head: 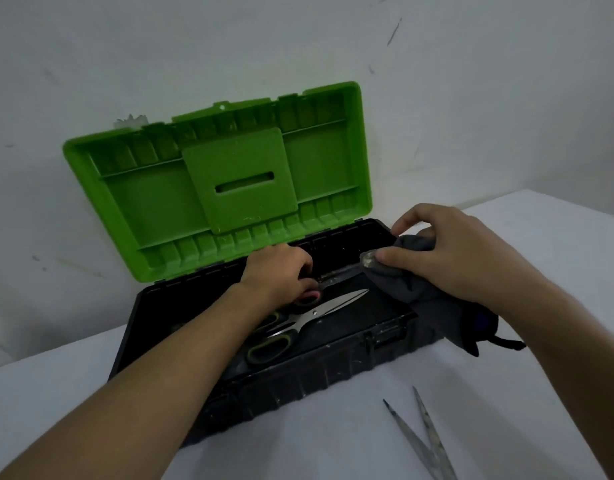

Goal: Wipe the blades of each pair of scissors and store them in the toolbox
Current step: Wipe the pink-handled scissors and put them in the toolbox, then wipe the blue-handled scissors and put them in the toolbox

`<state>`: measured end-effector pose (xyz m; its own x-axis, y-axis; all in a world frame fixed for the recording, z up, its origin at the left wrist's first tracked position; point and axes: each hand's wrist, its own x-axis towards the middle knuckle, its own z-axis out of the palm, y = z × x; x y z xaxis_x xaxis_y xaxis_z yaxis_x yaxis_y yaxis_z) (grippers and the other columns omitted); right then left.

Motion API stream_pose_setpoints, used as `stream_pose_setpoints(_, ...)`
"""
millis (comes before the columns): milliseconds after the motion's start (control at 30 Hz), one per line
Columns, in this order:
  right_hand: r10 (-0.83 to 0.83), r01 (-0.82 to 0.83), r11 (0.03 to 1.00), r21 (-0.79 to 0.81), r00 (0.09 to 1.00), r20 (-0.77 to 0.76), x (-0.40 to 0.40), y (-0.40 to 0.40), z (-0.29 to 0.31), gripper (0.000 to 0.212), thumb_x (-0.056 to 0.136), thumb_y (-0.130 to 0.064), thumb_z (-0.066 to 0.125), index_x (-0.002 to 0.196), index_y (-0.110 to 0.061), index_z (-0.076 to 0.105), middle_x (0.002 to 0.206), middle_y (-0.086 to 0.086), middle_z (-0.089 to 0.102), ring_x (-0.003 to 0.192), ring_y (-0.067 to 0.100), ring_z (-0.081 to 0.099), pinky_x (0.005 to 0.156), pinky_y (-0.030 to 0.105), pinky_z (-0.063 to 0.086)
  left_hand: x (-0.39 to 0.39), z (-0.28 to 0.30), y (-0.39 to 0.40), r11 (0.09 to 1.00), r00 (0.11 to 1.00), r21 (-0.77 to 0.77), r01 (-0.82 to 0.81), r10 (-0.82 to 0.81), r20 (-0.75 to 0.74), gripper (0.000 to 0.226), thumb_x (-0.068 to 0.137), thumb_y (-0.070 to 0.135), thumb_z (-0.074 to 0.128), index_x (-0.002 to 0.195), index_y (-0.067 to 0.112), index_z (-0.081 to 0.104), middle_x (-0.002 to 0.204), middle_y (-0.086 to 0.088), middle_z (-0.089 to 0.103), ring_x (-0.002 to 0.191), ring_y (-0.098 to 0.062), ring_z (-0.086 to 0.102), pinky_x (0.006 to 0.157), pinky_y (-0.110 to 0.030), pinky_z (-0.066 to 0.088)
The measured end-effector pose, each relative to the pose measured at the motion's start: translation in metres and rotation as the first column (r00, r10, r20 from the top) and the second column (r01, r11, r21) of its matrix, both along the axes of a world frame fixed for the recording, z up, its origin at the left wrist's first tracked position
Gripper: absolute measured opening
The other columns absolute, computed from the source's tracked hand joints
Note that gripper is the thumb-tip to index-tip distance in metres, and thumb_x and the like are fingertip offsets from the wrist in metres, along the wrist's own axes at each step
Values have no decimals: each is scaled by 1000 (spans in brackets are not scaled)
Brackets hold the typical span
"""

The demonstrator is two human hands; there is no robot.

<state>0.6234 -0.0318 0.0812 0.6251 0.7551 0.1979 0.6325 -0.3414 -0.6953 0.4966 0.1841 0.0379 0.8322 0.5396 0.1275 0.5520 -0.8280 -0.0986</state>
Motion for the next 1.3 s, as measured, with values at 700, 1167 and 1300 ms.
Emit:
stream_pose_setpoints(700,-151,136,927,350,988,15,-81,-141,-57,24,83,-41,75,100,-30,62,79,-12,71,74,-3,64,63,17,45,-124,-4,-206,899,978,-435,54,40,203,59,71,84,53,90,30,68,87,14,66,81,-7,61,74,-33,54)
stream_pose_setpoints(1167,-66,63,991,117,997,25,-80,-151,-97,42,74,-49,81,106,-33,60,92,-18,66,85,-5,61,65,7,41,-119,-42,-231,789,943,-612,56,160,291,10,86,35,66,85,26,64,84,11,68,81,-12,65,77,-37,57)
stream_pose_setpoints(1300,25,-32,998,52,992,127,-77,-148,-102,34,80,-40,76,109,-33,60,98,-7,68,96,16,61,77,19,46,-132,-39,-225,642,890,-762,89,292,350,10,98,27,51,95,18,54,86,2,73,68,-15,67,59,-33,58)
